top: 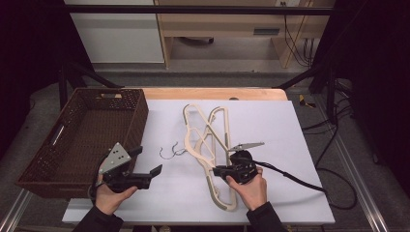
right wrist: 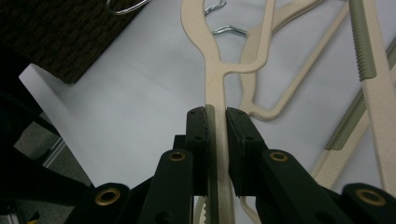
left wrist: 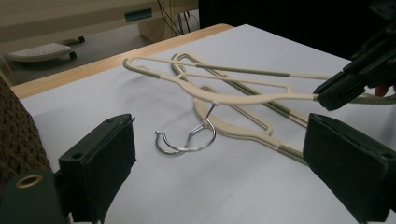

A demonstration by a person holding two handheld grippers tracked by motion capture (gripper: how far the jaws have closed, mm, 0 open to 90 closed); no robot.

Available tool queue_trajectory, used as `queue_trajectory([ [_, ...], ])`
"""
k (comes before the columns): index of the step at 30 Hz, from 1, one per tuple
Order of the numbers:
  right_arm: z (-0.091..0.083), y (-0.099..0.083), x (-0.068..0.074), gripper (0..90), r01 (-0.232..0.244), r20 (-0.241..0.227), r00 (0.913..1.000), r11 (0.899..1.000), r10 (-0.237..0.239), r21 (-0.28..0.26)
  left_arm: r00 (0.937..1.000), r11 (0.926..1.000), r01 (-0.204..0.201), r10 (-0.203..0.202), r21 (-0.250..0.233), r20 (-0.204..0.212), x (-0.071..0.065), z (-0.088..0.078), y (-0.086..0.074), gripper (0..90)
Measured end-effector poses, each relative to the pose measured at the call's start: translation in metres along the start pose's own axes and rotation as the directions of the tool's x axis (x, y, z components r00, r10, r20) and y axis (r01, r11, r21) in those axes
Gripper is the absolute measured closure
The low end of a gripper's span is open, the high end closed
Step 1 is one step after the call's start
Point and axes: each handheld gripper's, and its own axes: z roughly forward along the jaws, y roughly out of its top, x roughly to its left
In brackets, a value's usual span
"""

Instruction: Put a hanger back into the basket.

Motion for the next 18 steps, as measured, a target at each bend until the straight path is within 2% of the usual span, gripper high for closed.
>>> queue_trajectory([
  [4,-0.008,0.002,0.0,79.9,-0.003,-0.007,1.0,1.0,0.002,-0.022,0.9997,0.9997,0.024,-0.024,-0.007,0.007,-0.003,0.005,-0.005,9.1],
  [10,-0.016,0.003,0.0,79.8,-0.002,-0.037,0.9993,0.999,0.0,-0.053,0.9978,0.9985,0.053,-0.054,0.013,0.038,-0.005,0.015,-0.012,10.3],
  [11,-0.018,0.003,0.001,79.8,-0.002,-0.042,0.9991,0.998,-0.001,-0.06,0.9981,0.9986,0.046,-0.047,0.025,0.04,-0.007,0.02,-0.014,10.4],
  [14,-0.02,0.003,0.001,79.8,0.002,-0.046,0.9989,0.998,-0.005,-0.067,0.9967,0.9976,0.06,-0.061,0.034,0.053,-0.007,0.03,-0.017,11.5],
  [18,-0.017,0.003,0.001,79.8,0.007,-0.049,0.9988,0.998,-0.01,-0.061,0.9937,0.9959,0.087,-0.089,0.025,0.069,-0.004,0.042,-0.018,14.9],
])
